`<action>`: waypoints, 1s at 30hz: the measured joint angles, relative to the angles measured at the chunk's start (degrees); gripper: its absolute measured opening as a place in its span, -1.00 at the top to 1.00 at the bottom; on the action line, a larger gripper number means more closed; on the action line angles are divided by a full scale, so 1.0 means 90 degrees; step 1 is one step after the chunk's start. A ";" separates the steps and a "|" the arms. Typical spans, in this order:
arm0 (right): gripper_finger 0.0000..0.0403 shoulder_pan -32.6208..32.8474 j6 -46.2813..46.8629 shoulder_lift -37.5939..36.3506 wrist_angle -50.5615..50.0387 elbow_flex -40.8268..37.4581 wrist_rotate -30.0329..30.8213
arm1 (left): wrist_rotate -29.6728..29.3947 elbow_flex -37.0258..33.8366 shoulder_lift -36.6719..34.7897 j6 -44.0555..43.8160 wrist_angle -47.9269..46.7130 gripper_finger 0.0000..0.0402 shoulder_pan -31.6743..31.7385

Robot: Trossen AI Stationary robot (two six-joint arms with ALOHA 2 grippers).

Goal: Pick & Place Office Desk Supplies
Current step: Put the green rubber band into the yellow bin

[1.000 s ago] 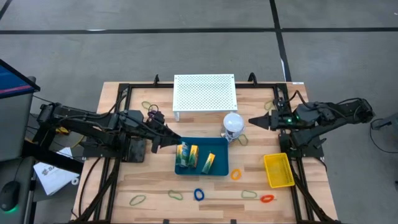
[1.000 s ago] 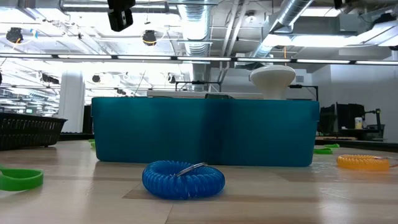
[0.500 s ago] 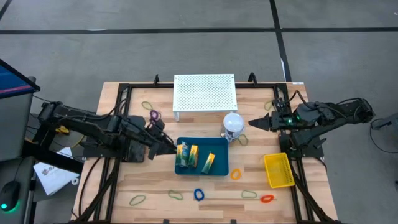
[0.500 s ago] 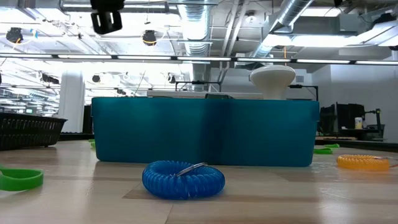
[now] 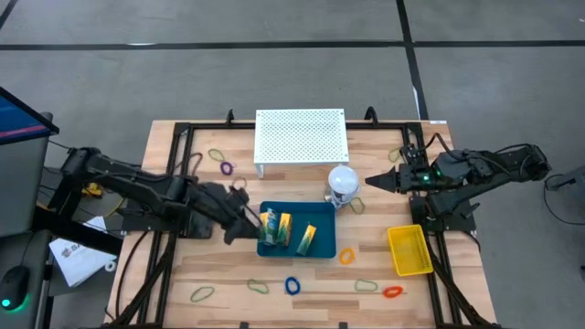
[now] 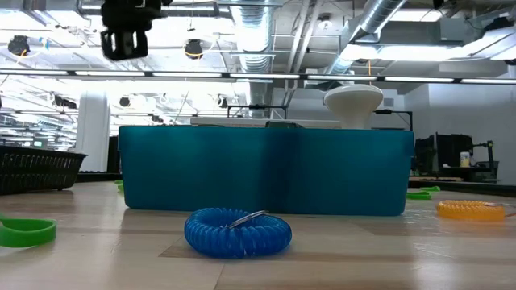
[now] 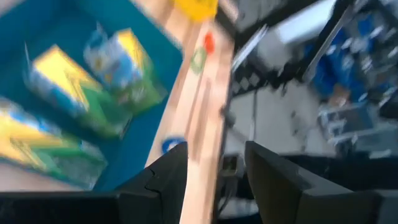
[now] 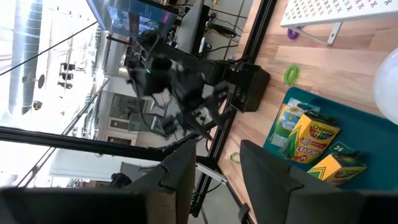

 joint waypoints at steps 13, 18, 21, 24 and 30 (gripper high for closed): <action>0.39 0.0000 0.0024 0.0042 -0.0001 -0.0005 0.0002 | -0.0121 -0.0004 0.0711 0.0166 0.0460 0.23 -0.0066; 0.39 0.0000 0.0001 0.0042 -0.0006 -0.0005 0.0030 | -0.0251 -0.0002 0.0656 0.0172 0.0423 0.23 -0.0062; 0.39 0.0000 -0.0029 0.0040 -0.0007 -0.0005 0.0051 | -0.0251 -0.0009 0.0638 0.0167 0.0505 0.23 -0.0052; 0.39 -0.0004 -0.0070 0.0042 -0.0005 -0.0005 0.0060 | -0.0257 -0.0007 0.0555 0.0205 0.1357 0.23 -0.0027; 0.39 -0.0116 -0.0091 0.0040 -0.0002 -0.0005 0.0071 | -0.0648 -0.0005 0.0173 0.0499 0.2607 0.23 0.0193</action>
